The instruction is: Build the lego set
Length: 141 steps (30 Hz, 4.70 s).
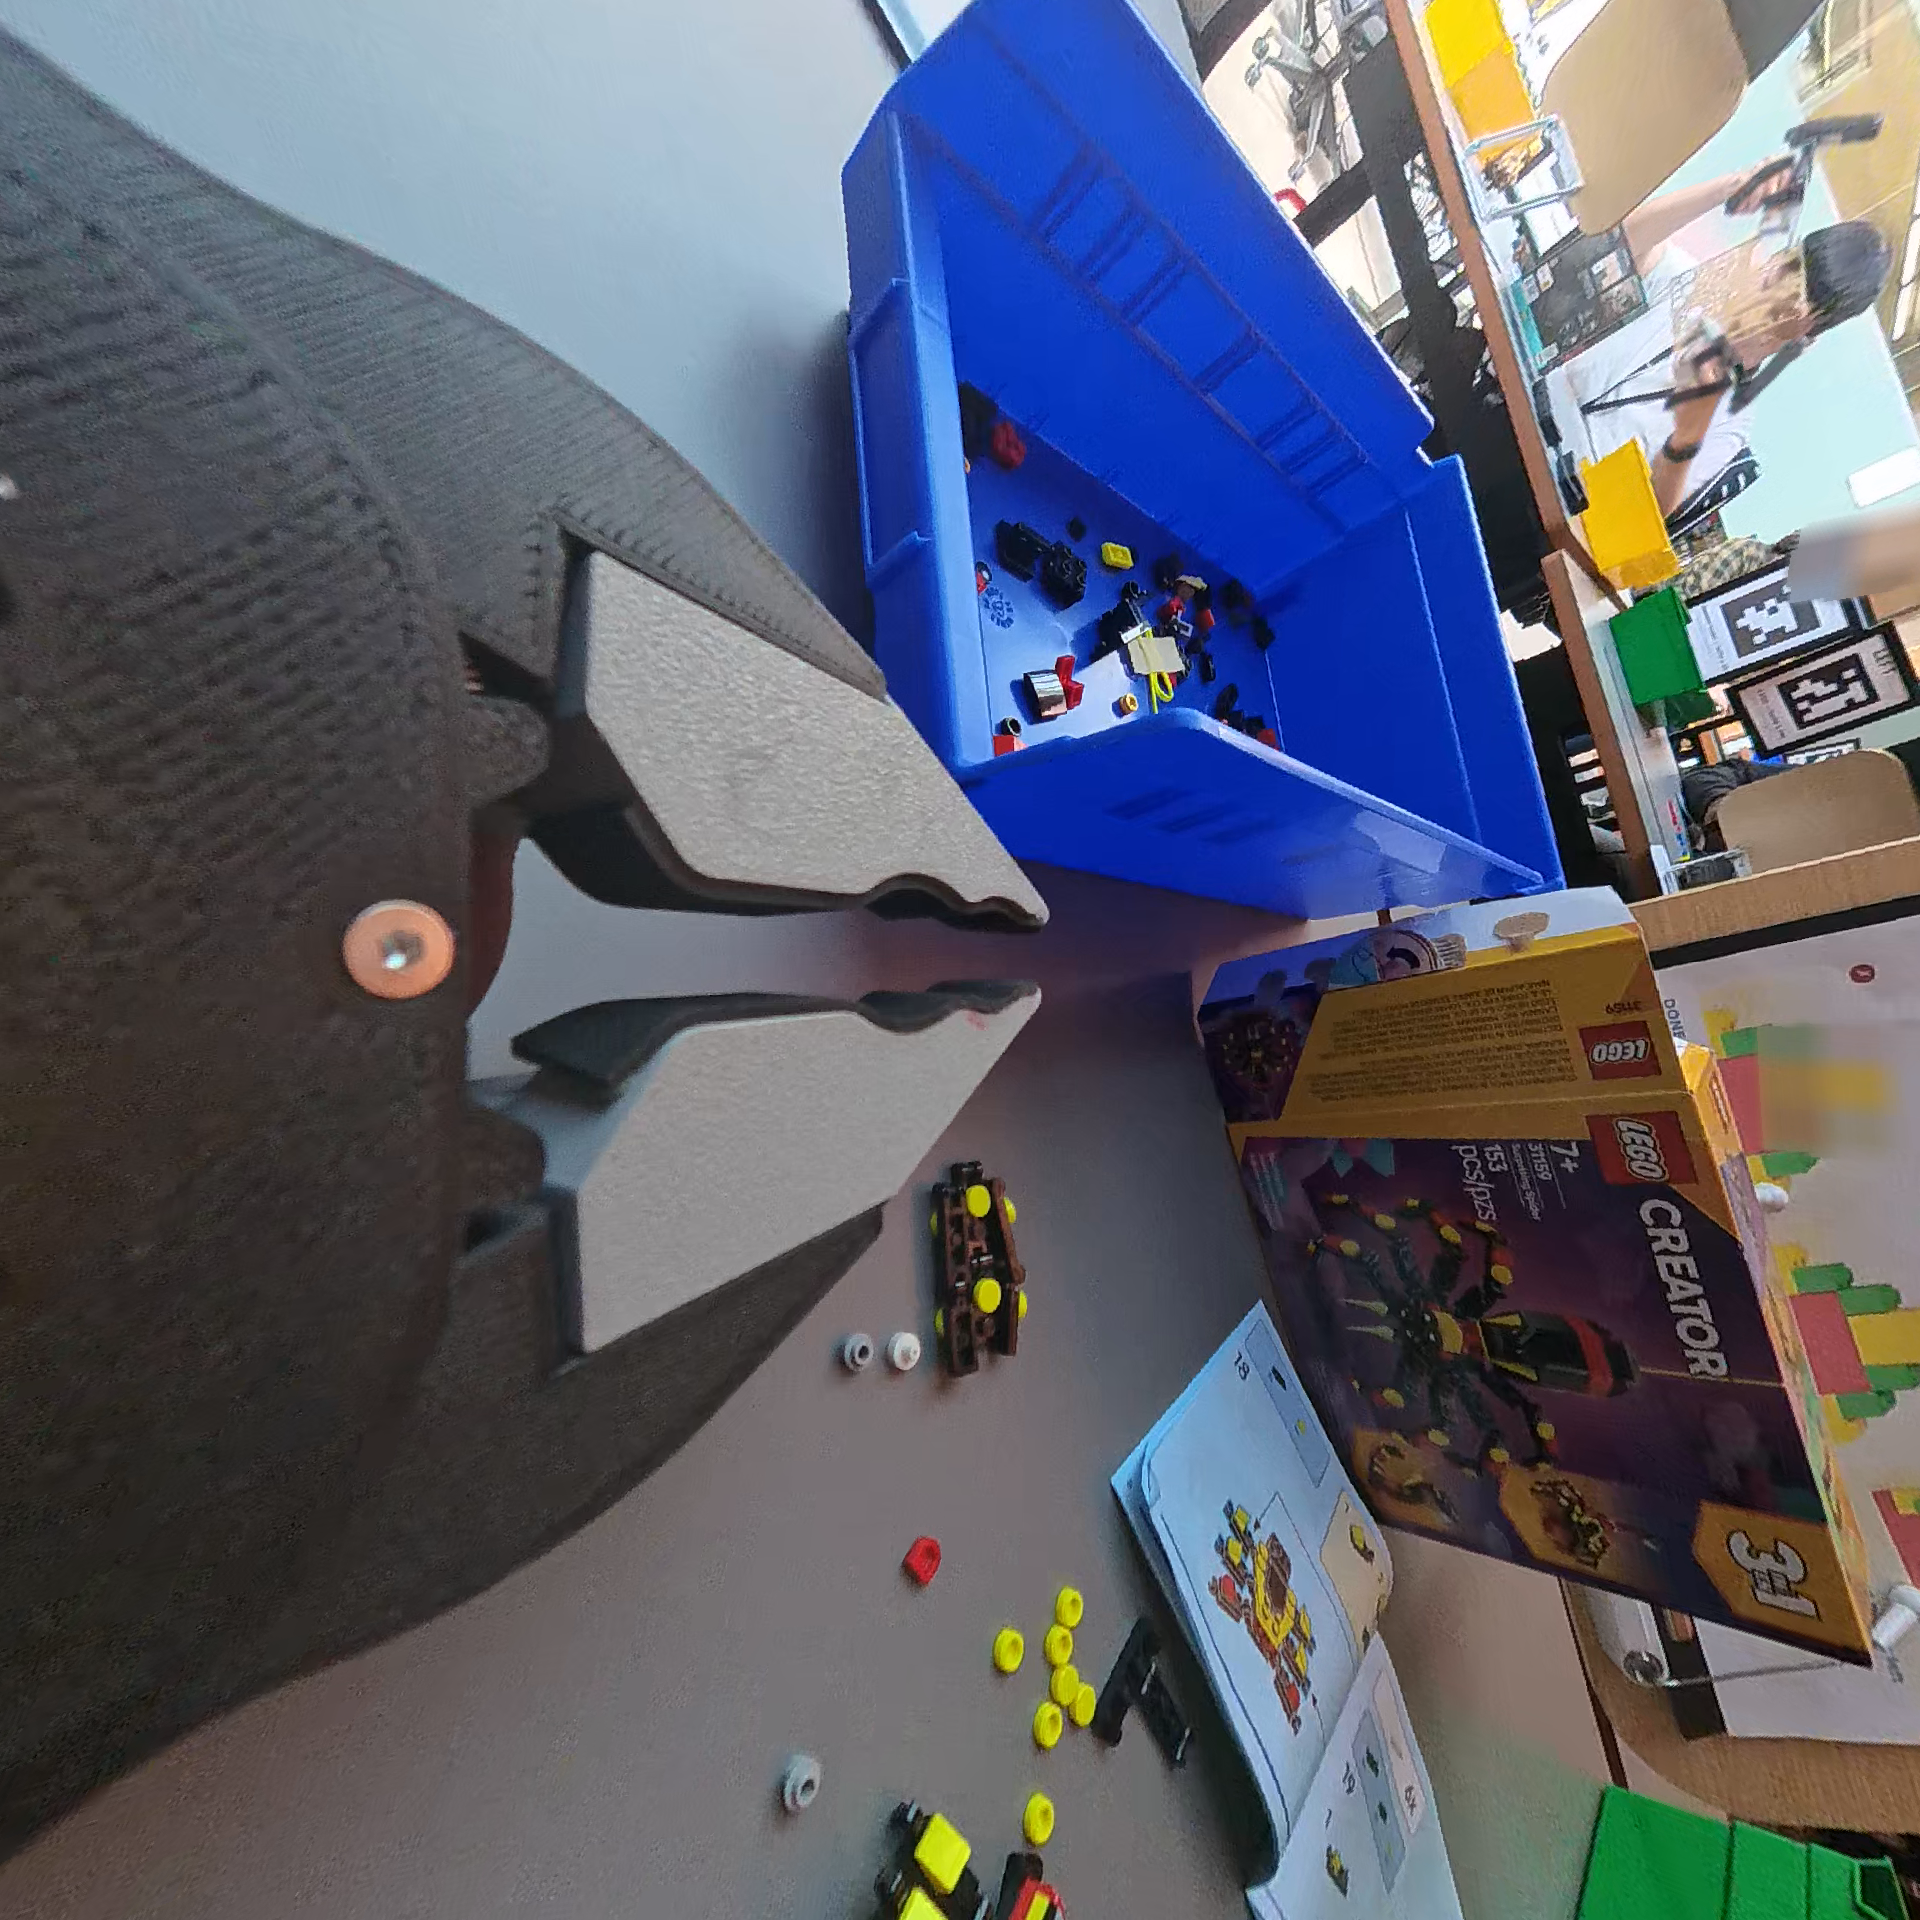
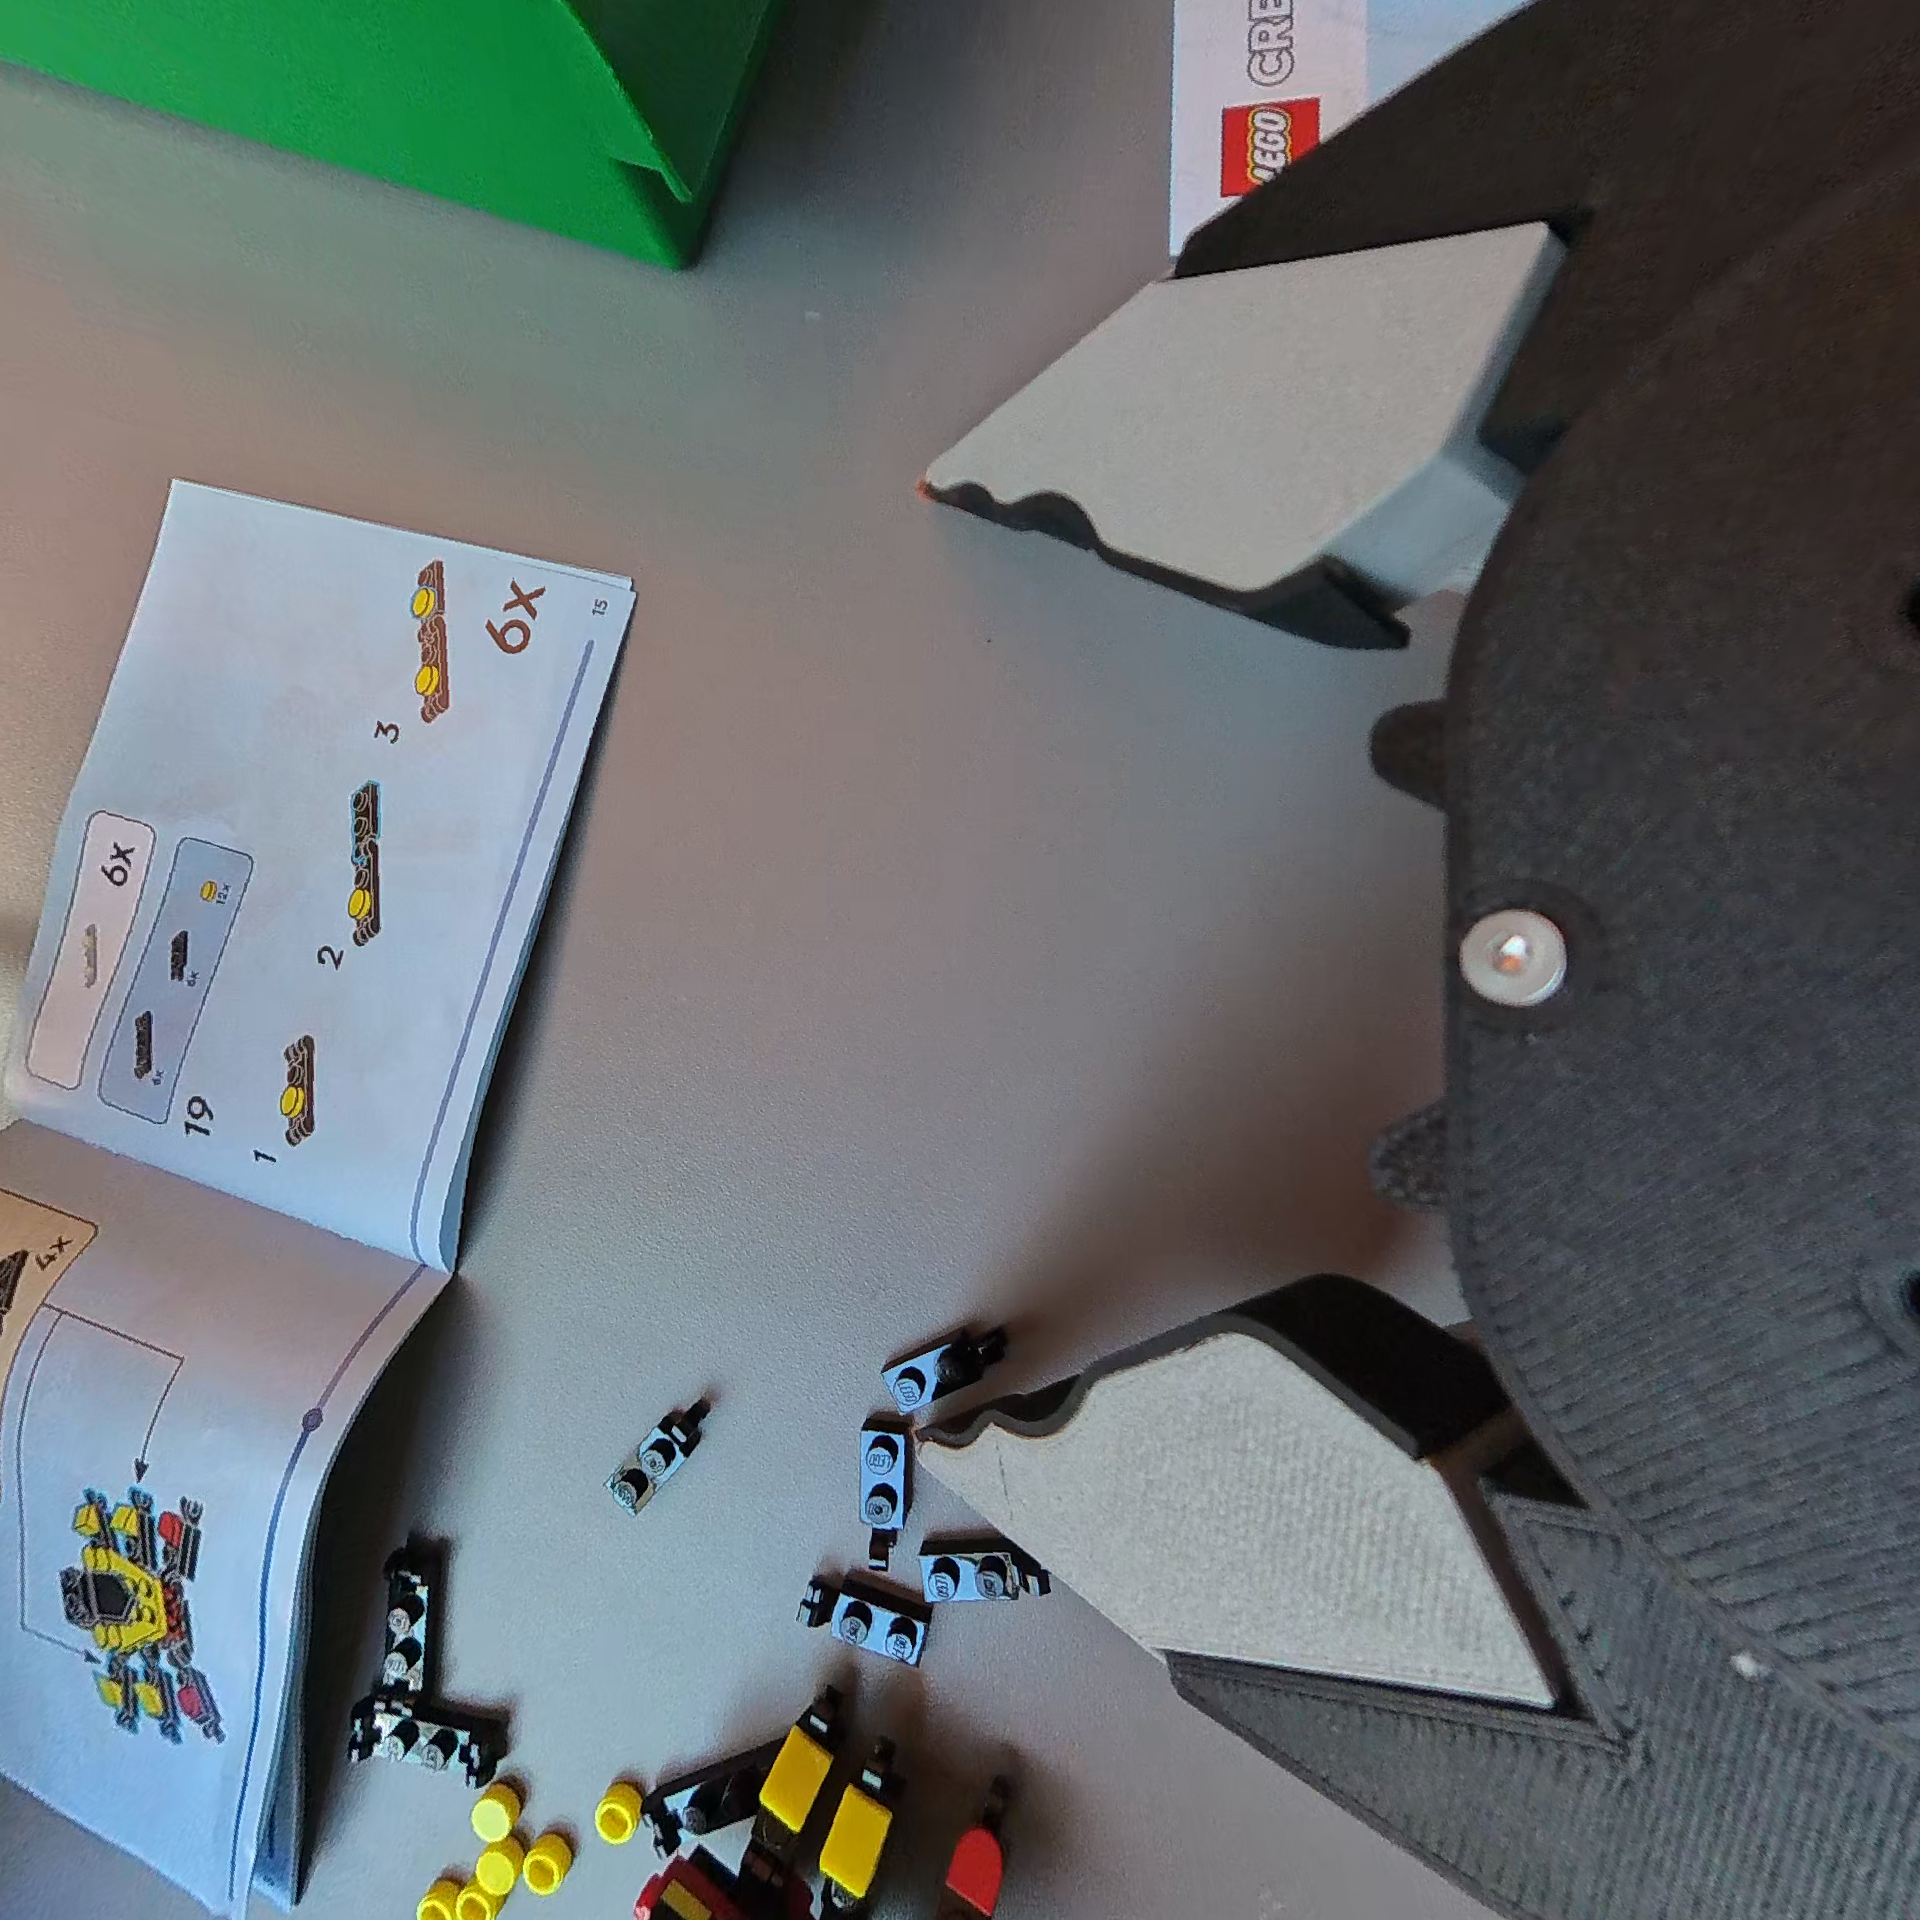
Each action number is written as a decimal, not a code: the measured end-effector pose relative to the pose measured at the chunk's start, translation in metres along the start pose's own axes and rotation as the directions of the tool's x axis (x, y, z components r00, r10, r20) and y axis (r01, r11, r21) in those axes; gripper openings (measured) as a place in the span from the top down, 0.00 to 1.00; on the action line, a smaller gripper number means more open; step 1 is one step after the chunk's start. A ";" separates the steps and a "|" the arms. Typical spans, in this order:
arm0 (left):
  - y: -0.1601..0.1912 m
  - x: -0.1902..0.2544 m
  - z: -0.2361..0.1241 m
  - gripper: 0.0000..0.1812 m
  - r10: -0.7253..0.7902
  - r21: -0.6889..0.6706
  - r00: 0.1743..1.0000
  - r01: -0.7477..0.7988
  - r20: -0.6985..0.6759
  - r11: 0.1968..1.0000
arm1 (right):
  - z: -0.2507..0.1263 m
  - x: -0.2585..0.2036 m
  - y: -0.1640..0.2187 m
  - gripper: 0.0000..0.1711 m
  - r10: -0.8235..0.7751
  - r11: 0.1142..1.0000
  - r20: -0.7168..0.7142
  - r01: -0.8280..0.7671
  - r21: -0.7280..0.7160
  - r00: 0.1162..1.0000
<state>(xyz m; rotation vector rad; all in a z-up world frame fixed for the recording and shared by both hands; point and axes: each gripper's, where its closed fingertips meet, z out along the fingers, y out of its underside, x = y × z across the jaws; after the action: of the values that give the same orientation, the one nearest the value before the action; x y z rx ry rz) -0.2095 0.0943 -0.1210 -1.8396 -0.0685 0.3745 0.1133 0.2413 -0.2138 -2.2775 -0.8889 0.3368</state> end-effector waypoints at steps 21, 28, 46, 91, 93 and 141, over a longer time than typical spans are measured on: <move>0.000 0.000 -0.001 0.96 -0.022 0.005 1.000 0.022 -0.022 1.000 | 0.000 0.000 0.000 0.08 0.000 1.000 0.000 0.000 0.000 1.000; 0.000 0.000 -0.001 0.96 -0.020 0.004 1.000 0.021 -0.020 1.000 | 0.000 0.000 0.000 0.08 0.000 1.000 0.000 0.000 0.000 1.000; -0.002 0.004 -0.004 0.86 -0.019 0.023 0.998 0.020 -0.054 1.000 | -0.006 -0.004 0.002 0.18 0.013 0.999 -0.015 -0.013 -0.032 1.000; -0.109 0.010 0.110 0.67 -0.254 0.245 0.961 0.223 0.104 0.943 | -0.154 -0.270 -0.204 0.09 -0.397 0.300 0.045 0.083 0.950 0.917; -0.119 0.008 0.119 0.68 -0.279 0.278 0.951 0.234 0.134 0.932 | -0.131 -0.282 -0.208 0.11 -0.329 0.347 -0.076 0.196 0.917 0.941; -0.082 0.004 0.137 0.78 -0.198 0.213 0.959 0.154 0.203 0.965 | -0.004 -0.296 -0.194 0.17 -0.216 0.712 -0.055 0.196 0.675 0.975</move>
<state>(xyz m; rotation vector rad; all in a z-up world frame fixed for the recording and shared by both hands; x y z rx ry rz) -0.2340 0.2462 -0.0791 -1.5774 -0.3384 0.4445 -0.2015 0.1456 -0.0826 -1.4785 -0.8453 0.4988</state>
